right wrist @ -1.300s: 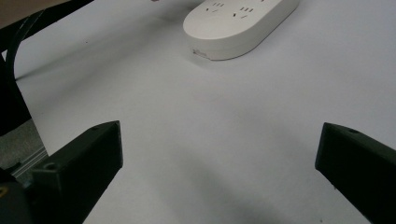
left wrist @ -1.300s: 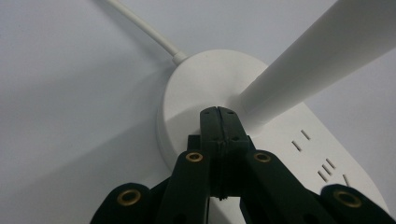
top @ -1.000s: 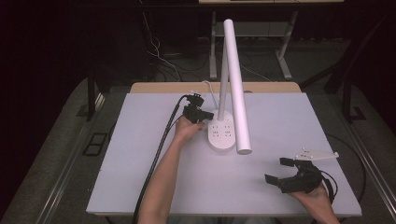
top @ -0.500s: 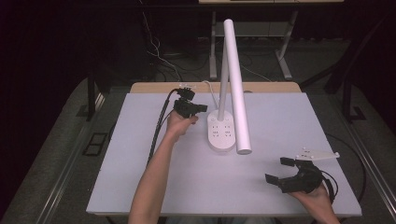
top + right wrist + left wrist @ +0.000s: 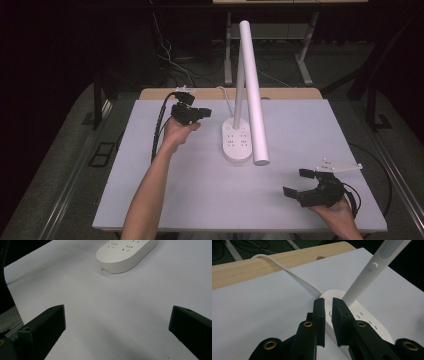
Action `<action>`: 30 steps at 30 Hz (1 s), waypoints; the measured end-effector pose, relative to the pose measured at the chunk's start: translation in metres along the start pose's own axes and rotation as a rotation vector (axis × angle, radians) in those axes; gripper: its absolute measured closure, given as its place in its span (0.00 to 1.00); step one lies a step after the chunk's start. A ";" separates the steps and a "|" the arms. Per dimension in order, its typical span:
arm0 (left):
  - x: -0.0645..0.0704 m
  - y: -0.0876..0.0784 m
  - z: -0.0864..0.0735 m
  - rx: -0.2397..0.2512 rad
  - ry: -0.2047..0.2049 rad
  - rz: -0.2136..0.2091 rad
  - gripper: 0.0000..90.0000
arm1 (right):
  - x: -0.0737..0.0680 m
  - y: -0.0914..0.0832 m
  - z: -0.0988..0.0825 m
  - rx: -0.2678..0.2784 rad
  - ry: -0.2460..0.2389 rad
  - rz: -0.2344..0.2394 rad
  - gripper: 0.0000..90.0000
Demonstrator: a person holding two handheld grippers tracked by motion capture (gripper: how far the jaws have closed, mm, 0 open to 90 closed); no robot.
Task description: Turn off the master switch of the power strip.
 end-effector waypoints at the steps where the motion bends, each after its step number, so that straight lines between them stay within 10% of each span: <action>1: -0.001 -0.003 0.000 0.001 0.008 -0.003 0.87 | 0.000 0.000 0.000 0.000 0.000 0.000 0.00; 19: 0.003 -0.055 -0.026 -0.018 0.008 -0.001 0.18 | 0.000 -0.001 -0.001 0.008 0.009 0.000 0.00; 30: 0.009 -0.086 -0.050 0.054 -0.019 -0.067 0.00 | -0.001 0.000 -0.001 0.009 -0.002 0.002 0.00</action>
Point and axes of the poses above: each handheld gripper's, and its own axes: y roughly forward along the jaws, z roughly out of its top, x roughly to its right, the point moved 1 cm from there along y, roughly forward along the jaws, and after that the axes turned 1 degree about -z, right-handed, at the moved point
